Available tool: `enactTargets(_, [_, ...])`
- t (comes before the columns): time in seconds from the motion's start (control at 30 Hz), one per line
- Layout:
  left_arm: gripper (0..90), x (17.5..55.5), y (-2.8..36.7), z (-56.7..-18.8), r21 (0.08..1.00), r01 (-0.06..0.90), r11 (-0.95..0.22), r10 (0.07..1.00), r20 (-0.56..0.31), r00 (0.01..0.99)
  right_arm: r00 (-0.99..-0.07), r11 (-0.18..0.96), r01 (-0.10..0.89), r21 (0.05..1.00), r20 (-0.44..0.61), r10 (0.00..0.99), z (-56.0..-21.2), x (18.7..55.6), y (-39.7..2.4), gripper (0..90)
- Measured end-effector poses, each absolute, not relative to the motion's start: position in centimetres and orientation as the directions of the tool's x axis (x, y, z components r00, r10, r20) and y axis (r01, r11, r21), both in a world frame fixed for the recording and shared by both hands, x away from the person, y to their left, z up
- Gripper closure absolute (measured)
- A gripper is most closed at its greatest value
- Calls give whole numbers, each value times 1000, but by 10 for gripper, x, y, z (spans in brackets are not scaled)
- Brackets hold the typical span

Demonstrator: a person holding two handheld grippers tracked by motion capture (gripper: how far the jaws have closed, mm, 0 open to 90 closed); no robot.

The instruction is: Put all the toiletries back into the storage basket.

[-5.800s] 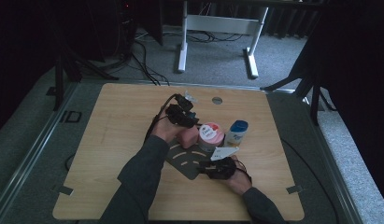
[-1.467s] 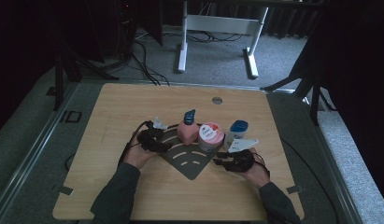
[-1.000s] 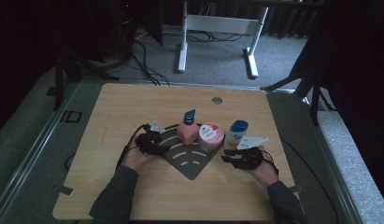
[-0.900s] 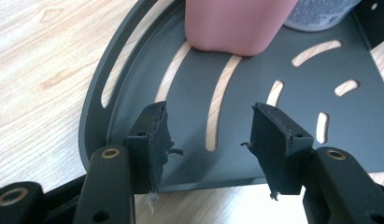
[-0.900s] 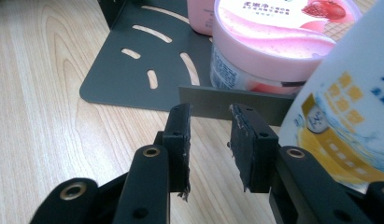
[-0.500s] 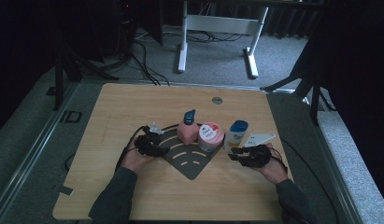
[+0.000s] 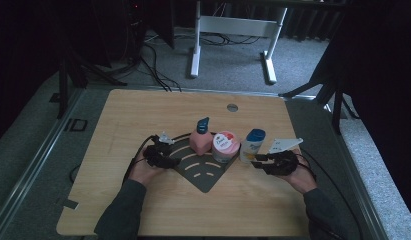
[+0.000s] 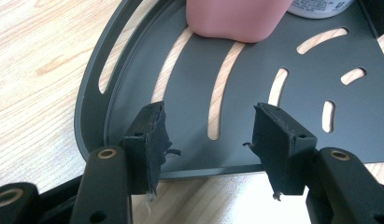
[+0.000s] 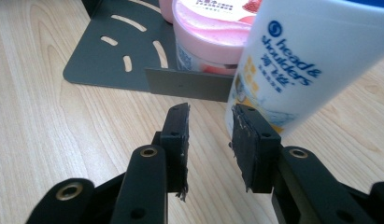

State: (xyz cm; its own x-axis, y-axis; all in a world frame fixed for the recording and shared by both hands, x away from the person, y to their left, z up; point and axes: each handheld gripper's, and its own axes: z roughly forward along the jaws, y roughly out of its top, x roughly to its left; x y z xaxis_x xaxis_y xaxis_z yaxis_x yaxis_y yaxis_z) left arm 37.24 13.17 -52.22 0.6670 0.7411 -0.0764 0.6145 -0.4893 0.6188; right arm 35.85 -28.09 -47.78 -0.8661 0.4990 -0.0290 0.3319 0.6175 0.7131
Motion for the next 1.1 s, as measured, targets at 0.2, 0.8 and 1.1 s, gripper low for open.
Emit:
enactTargets(0.2, [445, 373, 131, -523, 618, 615, -490, 741, -76, 667, -866, 627, 336, 703, -32, 500, -474, 362, -286, 655])
enactTargets(0.8, [442, 373, 131, -524, 620, 618, -483, 740, -89, 667, -858, 642, 345, 685, -46, 511, -462, 376, -296, 624])
enactTargets(1.1, [436, 374, 130, -525, 615, 620, -487, 737, -91, 669, -857, 648, 348, 678, -50, 513, -458, 382, -298, 616])
